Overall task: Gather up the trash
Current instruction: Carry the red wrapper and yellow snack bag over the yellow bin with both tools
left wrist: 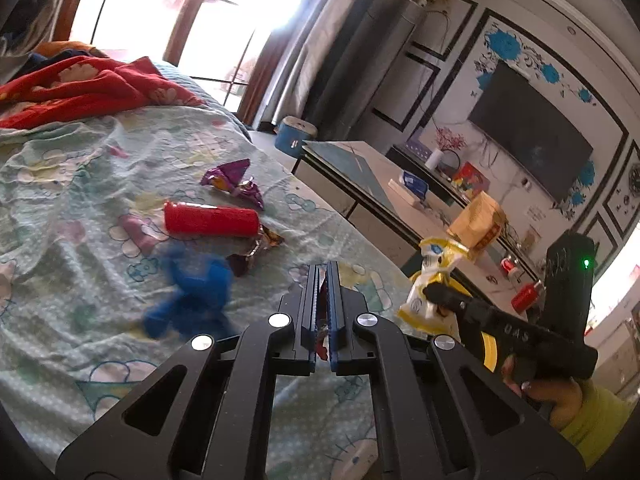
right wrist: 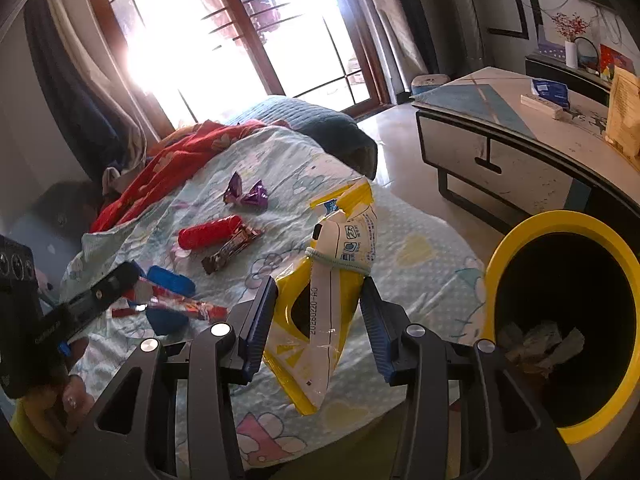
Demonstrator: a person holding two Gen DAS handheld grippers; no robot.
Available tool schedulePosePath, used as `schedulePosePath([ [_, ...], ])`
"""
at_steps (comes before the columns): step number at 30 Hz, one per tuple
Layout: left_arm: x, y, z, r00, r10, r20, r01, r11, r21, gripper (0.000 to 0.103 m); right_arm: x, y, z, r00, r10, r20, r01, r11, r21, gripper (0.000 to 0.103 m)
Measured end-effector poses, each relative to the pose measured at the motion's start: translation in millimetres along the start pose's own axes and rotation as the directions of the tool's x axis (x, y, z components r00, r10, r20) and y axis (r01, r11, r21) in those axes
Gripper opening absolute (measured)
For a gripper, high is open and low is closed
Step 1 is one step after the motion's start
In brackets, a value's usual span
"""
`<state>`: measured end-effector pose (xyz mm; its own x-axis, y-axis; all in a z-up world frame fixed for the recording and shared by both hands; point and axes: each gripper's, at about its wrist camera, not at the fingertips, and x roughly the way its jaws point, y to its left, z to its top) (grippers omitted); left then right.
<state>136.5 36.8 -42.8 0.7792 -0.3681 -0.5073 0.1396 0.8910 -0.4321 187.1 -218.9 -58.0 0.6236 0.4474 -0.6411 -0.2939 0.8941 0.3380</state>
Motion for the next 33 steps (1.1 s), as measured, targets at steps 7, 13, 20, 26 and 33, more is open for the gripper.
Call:
schedulePosePath([
  [7, 2.5, -25.6, 9.2, 1.000, -0.019, 0.012, 0.018, 0.998, 0.064, 0.001, -13.2, -17.6, 8.5, 0.999, -0.009, 0.038, 0.008, 0.999, 0.037, 0.042],
  [13, 17.2, -54.4, 11.0, 0.999, -0.052, -0.004, 0.052, 0.992, 0.115, 0.001, -28.6, -40.4, 17.8, 0.996, -0.038, 0.082, 0.032, 0.997, 0.070, 0.042],
  [20, 40.6, -90.9, 3.8, 0.993, -0.110, -0.040, 0.115, 0.981, 0.158, 0.001, -47.3, -81.7, 23.0, 0.987, -0.110, 0.116, 0.093, 0.985, 0.145, 0.042],
  [26, 57.0, -119.4, -1.5, 0.986, -0.152, -0.063, 0.161, 0.971, 0.179, 0.001, -60.9, -113.7, 23.2, 0.972, -0.186, 0.141, 0.159, 0.970, 0.184, 0.042],
  [33, 75.4, -140.9, -7.6, 0.978, -0.188, -0.095, 0.204, 0.960, 0.194, 0.001, -73.5, -149.0, 20.4, 0.962, -0.232, 0.147, 0.193, 0.951, 0.240, 0.042],
])
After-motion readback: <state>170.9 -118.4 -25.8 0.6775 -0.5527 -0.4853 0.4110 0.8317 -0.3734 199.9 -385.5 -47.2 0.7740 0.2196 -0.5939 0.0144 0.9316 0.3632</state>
